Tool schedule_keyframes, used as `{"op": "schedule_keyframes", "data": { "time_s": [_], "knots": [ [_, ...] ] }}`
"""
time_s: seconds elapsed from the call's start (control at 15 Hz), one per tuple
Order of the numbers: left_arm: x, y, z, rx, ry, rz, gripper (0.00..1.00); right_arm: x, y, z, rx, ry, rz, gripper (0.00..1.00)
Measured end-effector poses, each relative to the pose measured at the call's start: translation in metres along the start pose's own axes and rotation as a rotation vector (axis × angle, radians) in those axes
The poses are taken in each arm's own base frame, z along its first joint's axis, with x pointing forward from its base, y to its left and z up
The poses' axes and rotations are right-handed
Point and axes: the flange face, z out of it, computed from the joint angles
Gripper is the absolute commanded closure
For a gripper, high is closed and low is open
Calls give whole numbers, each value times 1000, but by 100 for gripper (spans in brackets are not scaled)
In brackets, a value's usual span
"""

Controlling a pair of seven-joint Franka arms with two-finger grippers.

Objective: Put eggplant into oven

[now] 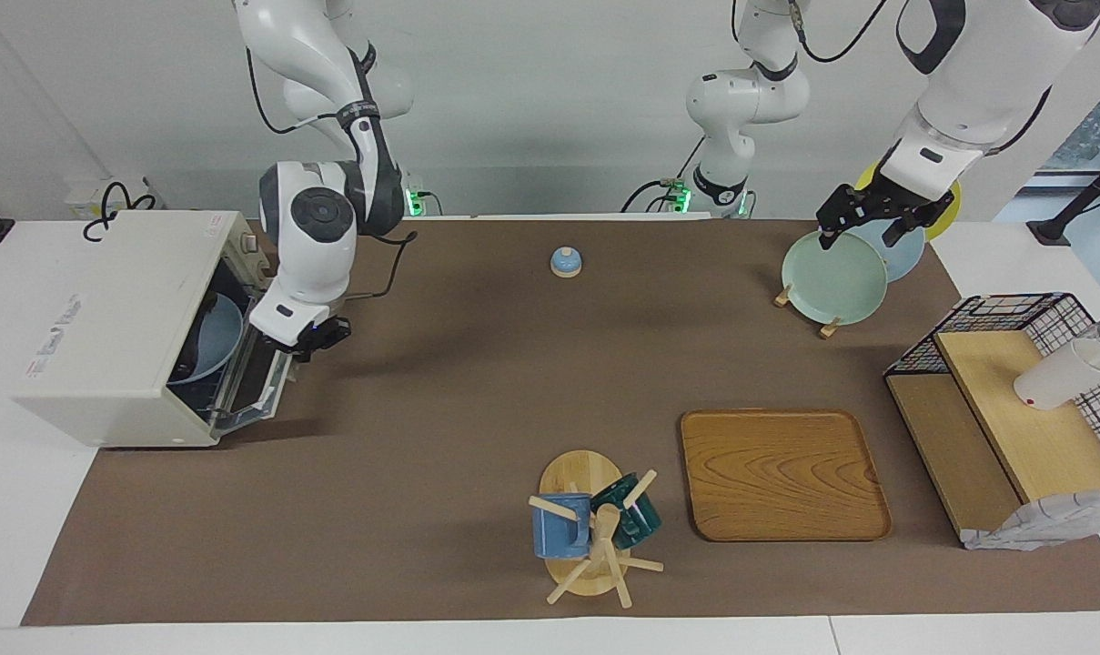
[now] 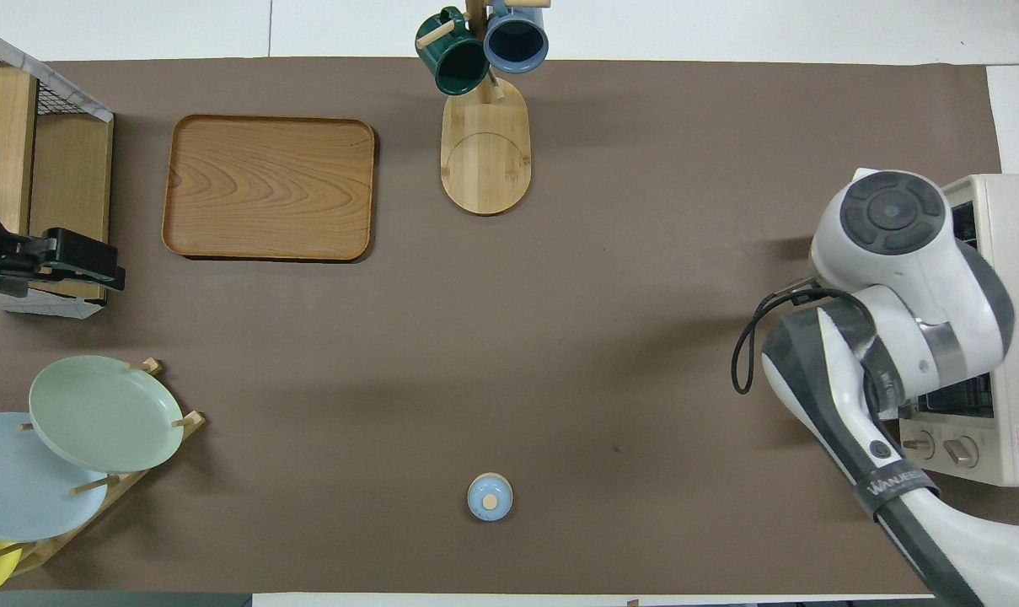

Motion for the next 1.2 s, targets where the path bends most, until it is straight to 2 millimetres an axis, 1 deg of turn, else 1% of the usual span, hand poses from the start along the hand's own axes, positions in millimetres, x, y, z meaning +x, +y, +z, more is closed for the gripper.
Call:
{"op": "schedule_keyframes", "data": {
  "time_s": [0.07, 0.2, 0.4, 0.47, 0.6, 0.67, 0.73, 0.8, 1.0, 1.07, 1.13, 1.2],
  "knots": [
    [0, 0, 0, 0, 0, 0, 0, -5, 16, -7, 9, -4, 0, 100],
    [0, 0, 0, 0, 0, 0, 0, -17, 48, -16, 19, -5, -7, 100],
    [0, 0, 0, 0, 0, 0, 0, -35, 92, -18, 25, -1, -12, 100],
    [0, 0, 0, 0, 0, 0, 0, -40, 103, -17, 40, 3, -8, 100],
    [0, 0, 0, 0, 0, 0, 0, -43, 111, -22, 97, 5, 13, 100],
    [0, 0, 0, 0, 0, 0, 0, -43, 112, -28, 128, -10, 26, 100],
    [0, 0, 0, 0, 0, 0, 0, -43, 115, -39, 155, -19, 39, 100],
    [0, 0, 0, 0, 0, 0, 0, -42, 119, -55, 175, -21, 52, 100],
    [0, 0, 0, 0, 0, 0, 0, -46, 139, -113, 220, 11, 94, 100],
    [0, 0, 0, 0, 0, 0, 0, -50, 145, -130, 226, 10, 102, 100],
    [0, 0, 0, 0, 0, 0, 0, -53, 150, -141, 233, 0, 109, 100],
    [0, 0, 0, 0, 0, 0, 0, -54, 154, -148, 241, -8, 113, 93]
  ]
}}
